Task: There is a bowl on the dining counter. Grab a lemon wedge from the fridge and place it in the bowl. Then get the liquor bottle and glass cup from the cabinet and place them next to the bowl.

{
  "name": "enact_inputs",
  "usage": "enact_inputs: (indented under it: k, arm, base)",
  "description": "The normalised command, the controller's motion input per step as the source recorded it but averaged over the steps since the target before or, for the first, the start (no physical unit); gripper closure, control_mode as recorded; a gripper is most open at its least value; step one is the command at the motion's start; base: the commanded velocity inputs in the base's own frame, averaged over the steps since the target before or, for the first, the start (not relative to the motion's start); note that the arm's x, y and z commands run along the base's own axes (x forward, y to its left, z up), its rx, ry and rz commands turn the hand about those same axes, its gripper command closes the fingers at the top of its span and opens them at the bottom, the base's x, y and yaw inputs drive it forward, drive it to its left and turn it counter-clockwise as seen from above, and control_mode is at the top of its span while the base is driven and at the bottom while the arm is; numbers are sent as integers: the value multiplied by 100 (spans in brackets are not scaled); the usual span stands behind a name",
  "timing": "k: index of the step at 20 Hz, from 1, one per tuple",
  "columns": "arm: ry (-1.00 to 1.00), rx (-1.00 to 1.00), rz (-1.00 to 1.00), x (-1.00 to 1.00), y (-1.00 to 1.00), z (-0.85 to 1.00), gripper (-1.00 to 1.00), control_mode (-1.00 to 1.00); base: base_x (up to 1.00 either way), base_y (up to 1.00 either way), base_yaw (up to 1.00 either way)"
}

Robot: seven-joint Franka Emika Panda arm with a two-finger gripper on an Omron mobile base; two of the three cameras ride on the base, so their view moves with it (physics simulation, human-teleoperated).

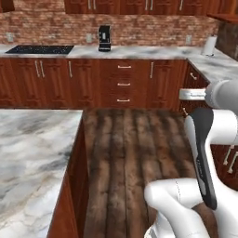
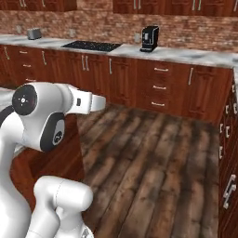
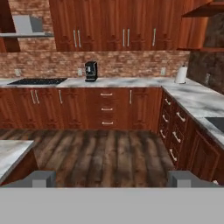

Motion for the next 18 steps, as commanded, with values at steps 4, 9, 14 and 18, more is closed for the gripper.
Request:
enact_inputs:
  k: [4,9,14,18]
  arm:
    - [0,0,0,0,0,0,-100,100]
    - [0,0,0,0,0,0,-100,100]
    - [0,0,0,0,0,0,-100,100]
    - [0,0,0,0,0,0,-100,100]
  base:
    - [95,-55,52]
    - [92,-57,51]
    - [92,-61,49]
    - [76,-73,46]
